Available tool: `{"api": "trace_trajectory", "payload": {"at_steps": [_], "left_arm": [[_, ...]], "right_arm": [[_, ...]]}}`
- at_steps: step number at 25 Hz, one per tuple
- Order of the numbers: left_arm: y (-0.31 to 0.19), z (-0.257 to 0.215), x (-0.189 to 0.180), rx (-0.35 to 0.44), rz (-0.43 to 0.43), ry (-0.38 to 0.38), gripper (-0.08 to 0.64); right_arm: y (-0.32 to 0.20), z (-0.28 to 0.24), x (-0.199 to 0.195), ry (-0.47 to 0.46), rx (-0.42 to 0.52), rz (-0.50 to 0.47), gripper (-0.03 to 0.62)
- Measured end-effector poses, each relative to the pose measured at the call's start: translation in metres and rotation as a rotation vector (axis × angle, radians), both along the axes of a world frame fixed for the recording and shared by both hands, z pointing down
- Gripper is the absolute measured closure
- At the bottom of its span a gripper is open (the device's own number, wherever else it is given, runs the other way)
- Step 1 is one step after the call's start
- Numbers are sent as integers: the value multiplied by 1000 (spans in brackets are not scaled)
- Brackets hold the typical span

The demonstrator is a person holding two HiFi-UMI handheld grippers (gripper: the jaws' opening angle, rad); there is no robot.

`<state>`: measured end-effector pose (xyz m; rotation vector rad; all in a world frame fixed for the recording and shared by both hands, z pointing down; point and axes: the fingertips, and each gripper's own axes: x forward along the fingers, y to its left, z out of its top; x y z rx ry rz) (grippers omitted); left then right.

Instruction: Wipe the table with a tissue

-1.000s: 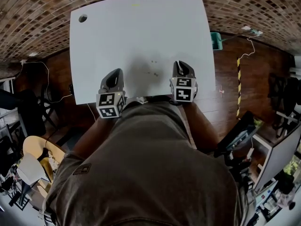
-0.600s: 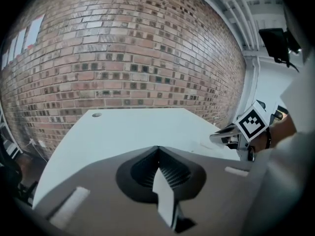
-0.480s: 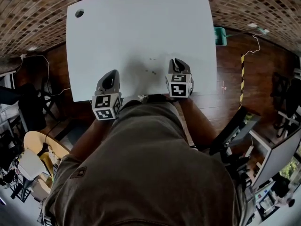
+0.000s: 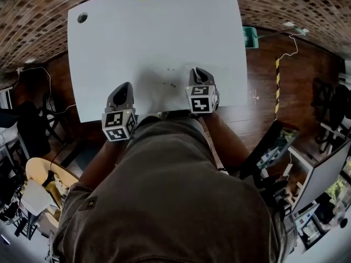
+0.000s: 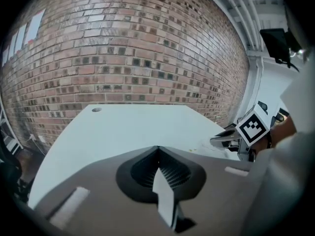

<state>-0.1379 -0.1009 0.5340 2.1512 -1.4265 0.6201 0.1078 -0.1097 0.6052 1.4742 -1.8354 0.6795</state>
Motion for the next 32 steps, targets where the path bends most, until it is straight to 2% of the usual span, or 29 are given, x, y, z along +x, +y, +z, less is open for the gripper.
{"api": "trace_trajectory", "payload": {"at_steps": [10,22,32], "left_arm": [[4,1,-19,-4,-60,8,558],[20,1,-62,-12,-166,-2,558],[31,-3,-71,-3,-203,-9,558]], "right_arm": [[-8,2,-29,1,-16,-88,551],[-17,4,-81,-8,-8,-207,551],[-14,4,-104,-25,-19,-290,551]]}}
